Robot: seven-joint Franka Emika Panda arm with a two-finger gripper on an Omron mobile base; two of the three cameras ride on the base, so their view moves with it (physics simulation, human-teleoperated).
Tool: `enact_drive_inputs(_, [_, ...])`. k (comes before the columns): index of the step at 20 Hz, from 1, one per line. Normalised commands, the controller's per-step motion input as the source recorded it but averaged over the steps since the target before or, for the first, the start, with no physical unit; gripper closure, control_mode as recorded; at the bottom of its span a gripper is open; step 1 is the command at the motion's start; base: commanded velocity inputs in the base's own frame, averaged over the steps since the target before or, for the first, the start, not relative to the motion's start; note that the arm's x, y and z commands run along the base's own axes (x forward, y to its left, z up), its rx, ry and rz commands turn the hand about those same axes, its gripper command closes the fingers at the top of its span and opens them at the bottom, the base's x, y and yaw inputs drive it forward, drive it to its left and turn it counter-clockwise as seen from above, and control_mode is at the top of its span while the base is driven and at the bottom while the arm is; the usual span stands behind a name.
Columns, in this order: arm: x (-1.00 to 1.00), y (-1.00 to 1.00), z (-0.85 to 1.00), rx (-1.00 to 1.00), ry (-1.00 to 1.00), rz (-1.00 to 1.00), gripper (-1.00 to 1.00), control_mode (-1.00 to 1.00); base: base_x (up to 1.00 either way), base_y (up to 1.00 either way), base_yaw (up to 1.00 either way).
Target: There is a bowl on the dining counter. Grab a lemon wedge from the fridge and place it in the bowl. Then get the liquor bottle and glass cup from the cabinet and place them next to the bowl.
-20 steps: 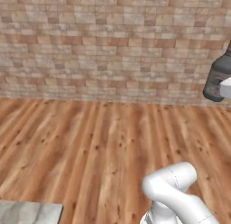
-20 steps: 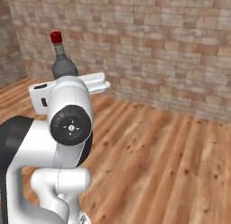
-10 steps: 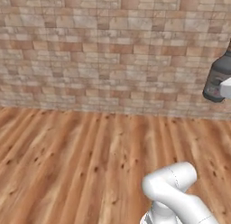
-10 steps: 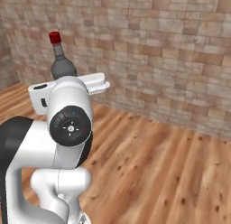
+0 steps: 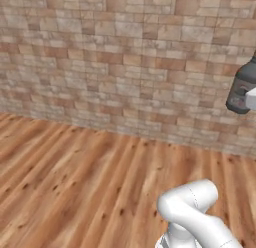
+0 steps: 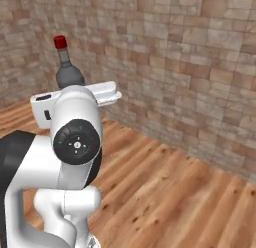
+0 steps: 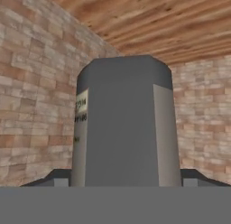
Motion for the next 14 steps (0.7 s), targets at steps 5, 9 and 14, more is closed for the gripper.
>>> enact_drive_inputs(5, [0.00,0.00,0.00,0.00,0.00,0.00,1.00,1.00,0.96,-0.03,0.38])
enact_drive_inputs(9, [0.00,0.00,0.00,0.00,0.00,0.00,1.00,1.00,0.90,0.00,0.39])
enact_drive_inputs(14, [0.00,0.00,0.00,0.00,0.00,0.00,1.00,1.00,0.98,0.00,0.39])
